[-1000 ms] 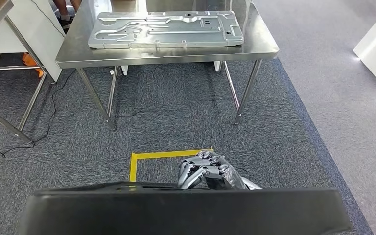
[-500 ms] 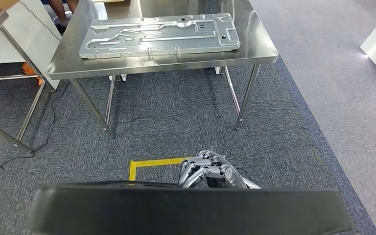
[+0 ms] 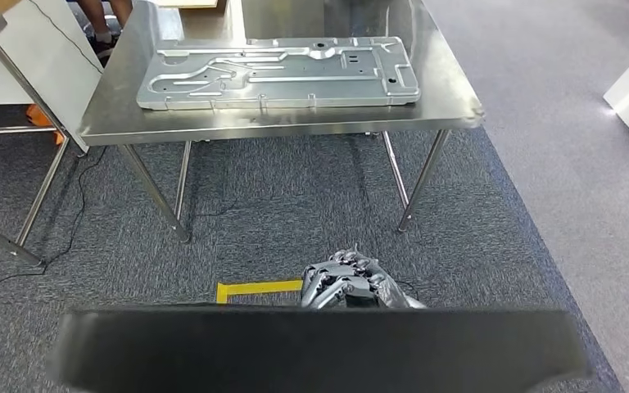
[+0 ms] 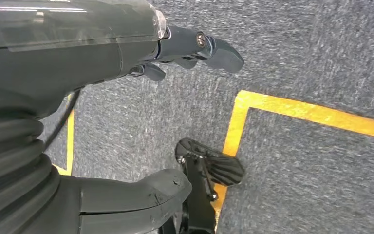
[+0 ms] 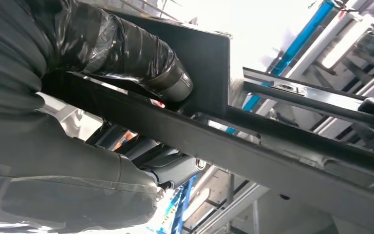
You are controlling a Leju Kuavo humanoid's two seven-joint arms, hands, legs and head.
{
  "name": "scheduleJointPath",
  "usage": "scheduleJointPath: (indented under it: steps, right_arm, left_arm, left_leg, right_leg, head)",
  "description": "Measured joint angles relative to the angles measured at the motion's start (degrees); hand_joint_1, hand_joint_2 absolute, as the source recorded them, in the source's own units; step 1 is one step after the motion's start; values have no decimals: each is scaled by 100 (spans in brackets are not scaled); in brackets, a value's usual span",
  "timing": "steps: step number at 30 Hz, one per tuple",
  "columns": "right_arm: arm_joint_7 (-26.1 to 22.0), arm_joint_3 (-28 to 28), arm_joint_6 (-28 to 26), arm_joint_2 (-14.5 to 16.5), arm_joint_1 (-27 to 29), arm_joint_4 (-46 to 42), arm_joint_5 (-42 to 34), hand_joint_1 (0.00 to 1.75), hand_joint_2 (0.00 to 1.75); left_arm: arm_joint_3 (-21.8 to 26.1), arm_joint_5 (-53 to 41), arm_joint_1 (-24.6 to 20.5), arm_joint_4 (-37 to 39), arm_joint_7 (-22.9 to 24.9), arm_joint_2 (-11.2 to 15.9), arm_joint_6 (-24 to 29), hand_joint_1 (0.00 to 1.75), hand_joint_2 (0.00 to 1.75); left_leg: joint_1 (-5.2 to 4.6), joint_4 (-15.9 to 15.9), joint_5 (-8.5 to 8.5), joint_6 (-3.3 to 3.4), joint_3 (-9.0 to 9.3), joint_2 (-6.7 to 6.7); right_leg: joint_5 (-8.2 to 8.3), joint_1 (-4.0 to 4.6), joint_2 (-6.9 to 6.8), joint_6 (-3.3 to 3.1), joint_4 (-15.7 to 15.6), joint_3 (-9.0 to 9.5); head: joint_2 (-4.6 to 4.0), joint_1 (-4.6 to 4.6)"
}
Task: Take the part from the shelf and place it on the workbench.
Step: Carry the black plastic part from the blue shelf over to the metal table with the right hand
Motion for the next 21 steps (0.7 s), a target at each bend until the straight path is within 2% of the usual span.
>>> scheduleJointPath:
  steps: [1, 2, 3, 5, 6, 7, 9, 10, 11, 12, 13, 15, 16, 17, 18, 20, 21]
  right_arm:
    - [-1, -1, 0, -2, 6, 1, 0, 175, 175]
    - [-3, -1, 0, -2, 7, 1, 0, 175, 175]
    - [-2, -1, 0, -3, 8, 1, 0, 175, 175]
    - [-5, -3, 0, -4, 11, 3, -2, 175, 175]
    - [-8, -4, 2, -5, 15, 4, -3, 175, 175]
    - [-11, -6, 3, -7, 19, 2, -4, 175, 175]
    - [-19, -8, 7, -8, 21, -7, -4, 175, 175]
    - [-21, -8, 7, -9, 24, -15, -3, 175, 175]
    - [-22, -9, 7, -9, 25, -19, -2, 175, 175]
    - [-23, -9, 7, -10, 27, -23, -1, 175, 175]
    - [-23, -10, 8, -11, 30, -25, -1, 175, 175]
    - [-25, -10, 8, -12, 38, -24, 0, 175, 175]
    - [-26, -10, 8, -12, 44, -24, 0, 175, 175]
    - [-27, -10, 7, -12, 49, -24, 0, 175, 175]
    - [-28, -10, 7, -12, 51, -23, 0, 175, 175]
    - [-28, -10, 7, -12, 55, -22, 0, 175, 175]
    - [-27, -10, 7, -12, 56, -22, 1, 175, 175]
  left_arm:
    - [0, 0, 6, 0, 1, 0, 0, 0, 175]
    - [0, 0, 11, 0, 1, -1, 0, 0, 175]
    - [0, 0, 14, 0, 1, -1, 0, 0, 175]
    - [0, 0, 17, 0, -2, -7, -2, 0, 175]
    - [0, 0, 13, 0, -5, -10, -4, 0, 175]
    - [-1, 0, 8, 0, -10, -13, -7, 0, 175]
    - [-2, 0, -7, 0, -22, -10, -12, 0, 175]
    - [-2, 0, -12, 0, -27, -8, -13, 0, 175]
    - [-2, 0, -21, 0, -30, -6, -14, 0, 175]
    - [-2, 0, -32, 0, -30, -3, -15, 0, 175]
    - [-1, 0, -39, 0, -30, -3, -15, 0, 175]
    - [-1, 0, -34, 0, -28, -1, -15, 0, 175]
    - [-1, 0, -23, 0, -27, 0, -15, 0, 175]
    - [-2, 0, -11, 0, -26, 0, -15, 0, 175]
    - [-2, 0, -3, 0, -25, 0, -15, 0, 175]
    - [-2, 0, 14, 0, -25, 1, -15, 0, 175]
    - [-1, 0, 20, 0, -25, 1, -14, 0, 175]
  left_leg:
    - [0, -1, -63, -5, 75, -7]
    - [0, -1, -128, -15, 161, -13]
    - [-1, -2, -197, -27, 255, -18]
    - [-7, -5, -333, -66, 406, -20]
    - [-10, -14, -389, -94, 448, -20]
    - [-11, -20, -423, -127, 496, -16]
    - [-13, 14, -408, -201, 554, -10]
    - [-9, 131, -368, -228, 543, -7]
    - [-5, 338, -337, -256, 445, -5]
    - [4, 635, -355, -282, 277, -3]
    - [19, 979, -445, -306, 48, 0]
    - [48, 1512, -768, -359, -431, 4]
    - [63, 1591, -876, -376, -597, 5]
    - [76, 1503, -861, -392, -682, 6]
    - [87, 1259, -702, -400, -690, 8]
    - [86, 585, -76, -397, -604, 21]
    - [70, 352, 158, -374, -558, 30]
  right_leg:
    - [-53, 0, -1, 2, 51, -166]
    - [29, 1, -1, -6, -81, -238]
    - [258, 3, -2, -22, -376, -225]
    - [920, 35, -13, -92, -1057, -118]
    - [1135, 59, -16, -128, -1269, -79]
    - [1251, 79, -14, -165, -1372, -64]
    - [1218, 85, 8, -229, -1417, 7]
    - [1202, 73, 14, -266, -1457, 84]
    - [1168, 60, 13, -303, -1494, 175]
    - [1128, 46, 10, -331, -1529, 269]
    - [1074, 40, 1, -352, -1557, 346]
    - [957, 34, 6, -362, -1572, 478]
    - [894, 31, 15, -356, -1572, 548]
    - [828, 27, 25, -344, -1570, 628]
    - [759, 22, 32, -327, -1570, 718]
    - [613, 13, 35, -276, -1568, 884]
    - [549, 11, 39, -239, -1569, 939]
  head:
    - [0, -1]
    - [0, 1]
    - [0, 0]
    - [0, 1]
    - [0, 3]
    - [0, 7]
    - [0, 11]
    - [0, 13]
    - [0, 13]
    - [0, 13]
    - [0, 12]
    - [0, 8]
    - [0, 8]
    - [0, 8]
    - [0, 8]
    - [0, 9]
    - [0, 9]
